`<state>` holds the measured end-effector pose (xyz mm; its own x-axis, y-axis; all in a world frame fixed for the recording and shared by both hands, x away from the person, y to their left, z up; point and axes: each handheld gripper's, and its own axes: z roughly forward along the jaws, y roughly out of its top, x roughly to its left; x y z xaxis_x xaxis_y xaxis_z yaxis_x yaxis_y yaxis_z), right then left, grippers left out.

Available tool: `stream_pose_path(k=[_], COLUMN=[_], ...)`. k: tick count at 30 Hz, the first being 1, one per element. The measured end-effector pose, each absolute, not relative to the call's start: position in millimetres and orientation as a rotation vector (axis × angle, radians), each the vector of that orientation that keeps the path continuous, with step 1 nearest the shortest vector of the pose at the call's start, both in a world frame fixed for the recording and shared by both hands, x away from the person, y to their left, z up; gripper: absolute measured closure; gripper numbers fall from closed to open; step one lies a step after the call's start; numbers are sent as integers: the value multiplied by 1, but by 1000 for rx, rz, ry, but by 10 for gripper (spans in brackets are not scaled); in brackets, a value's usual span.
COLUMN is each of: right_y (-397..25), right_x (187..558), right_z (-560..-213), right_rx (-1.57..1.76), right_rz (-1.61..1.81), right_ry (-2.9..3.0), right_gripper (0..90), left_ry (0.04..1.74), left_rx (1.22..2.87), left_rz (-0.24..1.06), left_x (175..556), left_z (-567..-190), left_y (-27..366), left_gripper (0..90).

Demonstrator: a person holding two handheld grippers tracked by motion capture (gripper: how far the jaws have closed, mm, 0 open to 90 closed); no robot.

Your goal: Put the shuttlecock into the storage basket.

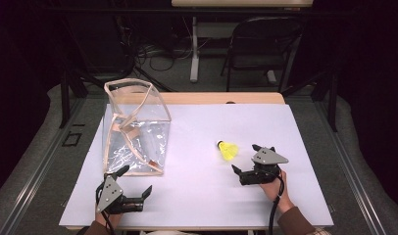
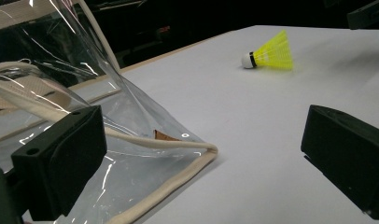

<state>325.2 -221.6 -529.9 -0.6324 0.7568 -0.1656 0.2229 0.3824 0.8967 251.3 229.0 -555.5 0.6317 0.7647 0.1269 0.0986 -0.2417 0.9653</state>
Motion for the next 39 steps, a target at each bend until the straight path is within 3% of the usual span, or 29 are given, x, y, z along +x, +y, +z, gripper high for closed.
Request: stream_pose_path(k=[31,39], right_y=[-218,-219], right_x=[375,387], right_z=[-531,-529], right_rx=[866,887], right_rz=[1223,1200], right_ry=[2214,2250], right_gripper=[4,143], left_ry=[704,701], left_rx=[1724,1728], left_rz=[734,735], left_x=[251,251], left_z=[-555,-556], left_y=[229,229], left_gripper=[1,1])
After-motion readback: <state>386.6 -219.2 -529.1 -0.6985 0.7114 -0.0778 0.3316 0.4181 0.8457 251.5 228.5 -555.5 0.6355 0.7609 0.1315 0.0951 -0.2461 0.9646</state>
